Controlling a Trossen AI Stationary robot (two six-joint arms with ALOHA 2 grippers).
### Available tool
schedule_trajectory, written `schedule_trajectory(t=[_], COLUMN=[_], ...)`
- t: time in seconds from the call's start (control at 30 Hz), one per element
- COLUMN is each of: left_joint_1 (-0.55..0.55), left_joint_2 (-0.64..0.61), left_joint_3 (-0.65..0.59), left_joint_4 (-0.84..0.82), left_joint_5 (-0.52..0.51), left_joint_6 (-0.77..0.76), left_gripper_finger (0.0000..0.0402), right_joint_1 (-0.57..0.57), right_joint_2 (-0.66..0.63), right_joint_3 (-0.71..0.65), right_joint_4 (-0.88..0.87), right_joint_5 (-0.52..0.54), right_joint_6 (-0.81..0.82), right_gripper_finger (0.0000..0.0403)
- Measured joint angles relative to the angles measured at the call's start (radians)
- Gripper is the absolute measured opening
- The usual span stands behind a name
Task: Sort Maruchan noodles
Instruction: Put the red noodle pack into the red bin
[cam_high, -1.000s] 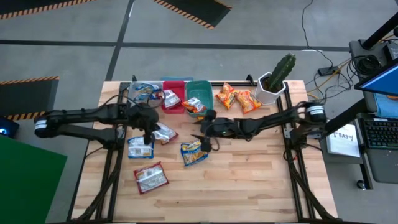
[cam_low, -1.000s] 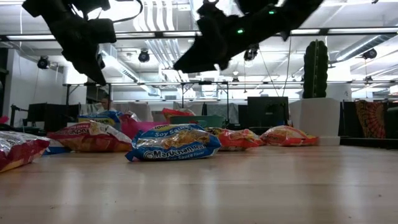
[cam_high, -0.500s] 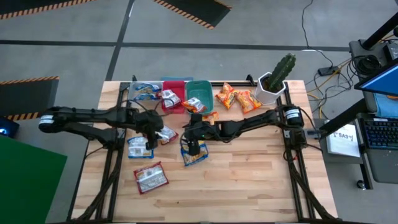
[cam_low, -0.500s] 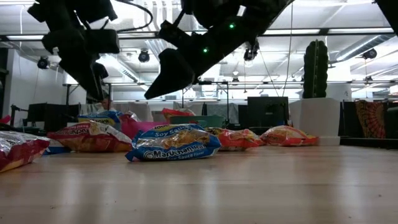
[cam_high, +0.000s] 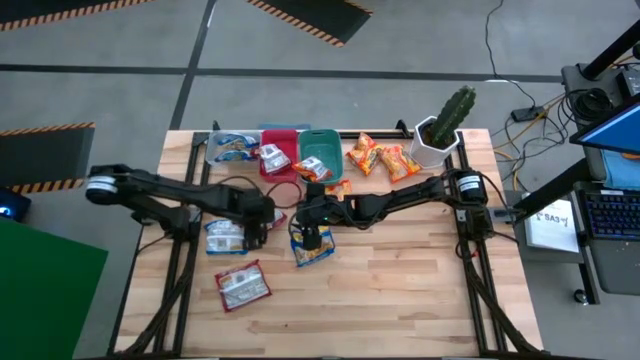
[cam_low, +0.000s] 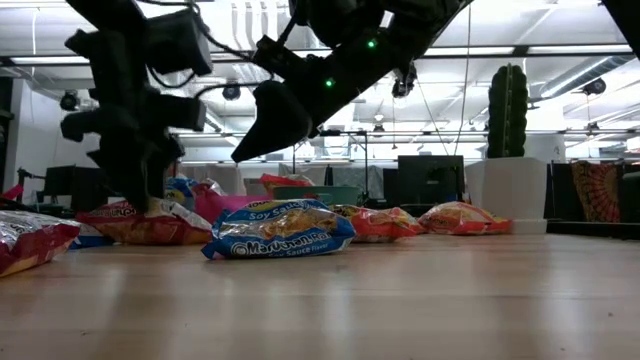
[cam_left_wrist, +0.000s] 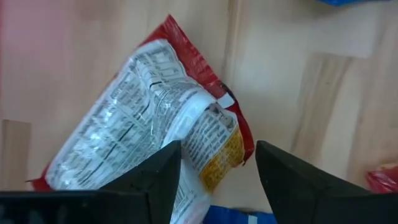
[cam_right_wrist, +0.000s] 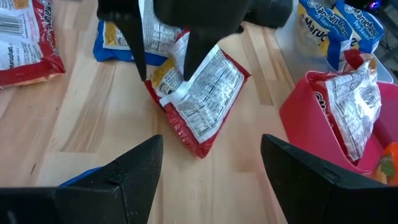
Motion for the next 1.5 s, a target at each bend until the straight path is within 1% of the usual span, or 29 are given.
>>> schedule_trajectory(t=[0.13,0.27,0.4,0.53,0.6,0.7,0.8,0.97,1.07,1.23,1.5], left_joint_1=[0.0,0.0,0.0,0.0,0.0,0.0,0.0,0.0,0.0,0.0,0.0], left_joint_2=[0.05,0.081,0.088,0.073,0.059,0.03,-0.012,-0.092,-0.136,-0.195,-0.241], left_joint_3=[0.0,0.0,0.0,0.0,0.0,0.0,0.0,0.002,0.002,0.002,0.002], left_joint_4=[0.005,0.009,0.014,0.017,0.022,0.036,0.054,0.109,0.146,0.17,0.216], left_joint_5=[0.0,0.0,0.0,0.001,0.002,0.004,0.009,0.01,0.01,0.01,0.012], left_joint_6=[0.008,0.012,0.021,0.028,0.027,0.028,0.03,0.029,0.026,0.023,0.04], left_gripper_finger=[0.0176,0.0147,0.0097,0.0025,0.0008,0.001,0.0002,0.0001,0.0,0.0,0.0], right_joint_1=[0.0,0.0,0.0,0.0,0.0,0.0,0.0,0.0,0.0,0.0,0.0], right_joint_2=[0.0,0.0,0.0,0.0,0.0,0.0,0.001,0.028,0.048,0.1,0.198], right_joint_3=[0.0,0.0,-0.001,-0.001,-0.001,-0.001,-0.002,-0.002,0.0,0.033,0.131], right_joint_4=[-0.005,-0.009,-0.01,-0.009,-0.007,-0.002,0.025,0.108,0.123,0.124,0.122], right_joint_5=[0.0,0.0,0.0,0.0,0.0,-0.003,-0.034,-0.06,-0.076,-0.077,-0.079], right_joint_6=[0.012,0.018,0.032,0.033,0.038,0.052,0.053,0.048,0.043,0.04,0.017], right_gripper_finger=[0.026,0.026,0.026,0.026,0.026,0.026,0.026,0.026,0.026,0.026,0.026])
